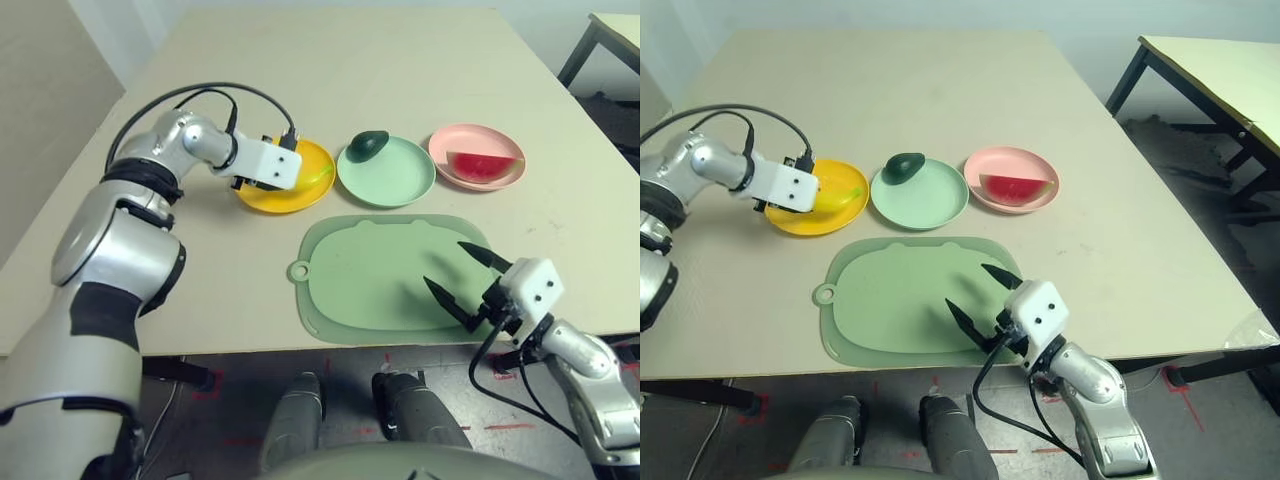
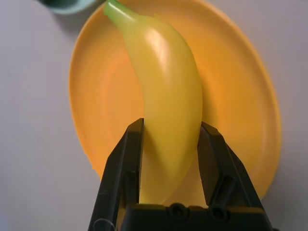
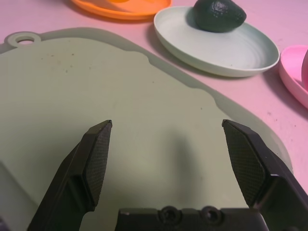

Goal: Place the fruits into color-matched plates.

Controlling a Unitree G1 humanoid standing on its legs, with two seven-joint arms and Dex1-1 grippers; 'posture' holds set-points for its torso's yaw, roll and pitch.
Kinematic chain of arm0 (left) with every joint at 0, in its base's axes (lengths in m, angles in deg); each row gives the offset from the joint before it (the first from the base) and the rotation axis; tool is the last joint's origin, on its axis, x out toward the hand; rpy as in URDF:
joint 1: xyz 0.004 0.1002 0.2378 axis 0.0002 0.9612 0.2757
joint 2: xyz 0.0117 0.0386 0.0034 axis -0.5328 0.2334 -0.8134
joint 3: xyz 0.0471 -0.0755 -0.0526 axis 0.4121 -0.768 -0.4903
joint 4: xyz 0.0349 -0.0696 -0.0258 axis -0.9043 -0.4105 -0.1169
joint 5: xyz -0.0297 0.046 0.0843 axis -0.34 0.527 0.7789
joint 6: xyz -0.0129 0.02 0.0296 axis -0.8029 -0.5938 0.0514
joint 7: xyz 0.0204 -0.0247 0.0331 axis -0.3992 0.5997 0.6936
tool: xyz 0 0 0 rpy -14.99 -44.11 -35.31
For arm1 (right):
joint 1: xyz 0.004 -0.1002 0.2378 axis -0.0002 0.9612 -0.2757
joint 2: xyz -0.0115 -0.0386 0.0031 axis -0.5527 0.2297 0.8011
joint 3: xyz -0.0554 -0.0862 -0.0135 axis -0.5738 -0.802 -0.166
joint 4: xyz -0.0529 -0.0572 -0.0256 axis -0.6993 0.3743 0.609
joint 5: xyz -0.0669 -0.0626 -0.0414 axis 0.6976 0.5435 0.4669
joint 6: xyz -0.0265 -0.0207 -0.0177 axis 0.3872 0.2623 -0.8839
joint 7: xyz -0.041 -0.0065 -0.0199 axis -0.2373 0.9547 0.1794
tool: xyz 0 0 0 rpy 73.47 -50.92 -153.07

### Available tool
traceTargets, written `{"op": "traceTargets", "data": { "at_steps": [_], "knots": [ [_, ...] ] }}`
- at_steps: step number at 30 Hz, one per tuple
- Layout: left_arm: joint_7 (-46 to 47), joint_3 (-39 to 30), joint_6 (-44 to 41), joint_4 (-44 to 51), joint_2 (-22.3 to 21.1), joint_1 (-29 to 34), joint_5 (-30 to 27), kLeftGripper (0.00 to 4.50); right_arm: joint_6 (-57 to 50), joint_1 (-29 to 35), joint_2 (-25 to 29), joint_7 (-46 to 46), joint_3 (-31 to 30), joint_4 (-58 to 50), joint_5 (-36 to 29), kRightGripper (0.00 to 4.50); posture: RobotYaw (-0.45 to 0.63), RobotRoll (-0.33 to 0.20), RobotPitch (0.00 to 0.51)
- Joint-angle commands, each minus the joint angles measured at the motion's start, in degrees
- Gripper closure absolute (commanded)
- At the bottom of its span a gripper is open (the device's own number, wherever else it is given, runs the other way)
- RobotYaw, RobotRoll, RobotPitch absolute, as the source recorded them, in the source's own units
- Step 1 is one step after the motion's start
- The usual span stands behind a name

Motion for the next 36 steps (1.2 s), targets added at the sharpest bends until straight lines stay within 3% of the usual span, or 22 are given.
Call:
{"op": "traceTargets", "data": {
  "at_steps": [1,6,8,12,14,18,21,24,30,34,36],
  "knots": [
    [2.5,-1.4,-1.4,-0.8,0.8,1.1,2.4,2.08,0.0,0.7,1.0,0.3,1.0,-0.7,-0.4,0.0,-0.14,0.0,0.146],
    [2.7,-3.1,-1.1,-0.7,0.6,1.6,3.3,0.42,-0.3,-0.4,1.9,0.7,1.6,0.2,-1.1,0.0,-0.13,0.0,0.141],
    [2.5,-3.7,-1.0,-0.7,0.1,1.5,3.4,0.02,-0.4,-1.0,2.1,0.8,1.6,0.4,-1.4,0.0,-0.12,0.0,0.14],
    [2.1,-5.8,-0.4,-0.4,-1.2,1.5,3.1,0.02,-0.7,-2.4,2.3,1.2,2.3,1.1,-2.6,0.0,-0.11,0.0,0.136],
    [0.4,-9.4,-0.6,-0.3,-1.8,2.0,0.1,0.02,-0.7,-2.6,3.0,1.7,4.0,1.6,-3.7,0.0,-0.1,0.0,0.137],
    [-6.4,-21.7,-4.2,0.5,-1.5,4.5,-11.6,0.02,-0.9,-2.1,4.8,2.5,9.6,3.3,-6.6,0.0,-0.11,0.0,0.142],
    [-13.5,-35.0,-12.8,3.5,0.3,8.5,-25.8,0.02,-0.9,-3.0,7.1,2.8,16.1,7.2,-9.2,0.0,-0.11,0.0,0.144],
    [-13.7,-41.1,-17.5,11.4,-0.1,16.2,-32.0,0.02,-0.2,-6.3,8.8,1.8,21.8,14.2,-10.6,0.0,-0.09,0.0,0.142],
    [3.4,-54.4,-31.0,37.1,3.6,35.4,-43.4,0.02,3.6,-15.7,12.6,0.6,29.0,34.9,-10.2,0.0,-0.01,0.0,0.142],
    [13.0,-57.5,-37.5,49.8,7.2,45.3,-45.0,0.02,6.9,-25.2,15.4,-0.2,29.5,50.5,-8.9,0.0,0.03,0.0,0.142],
    [19.5,-58.3,-38.8,54.1,11.8,49.4,-45.1,0.02,9.8,-32.3,17.5,-1.3,29.6,63.8,-7.9,0.0,0.06,0.0,0.145]
  ]
}}
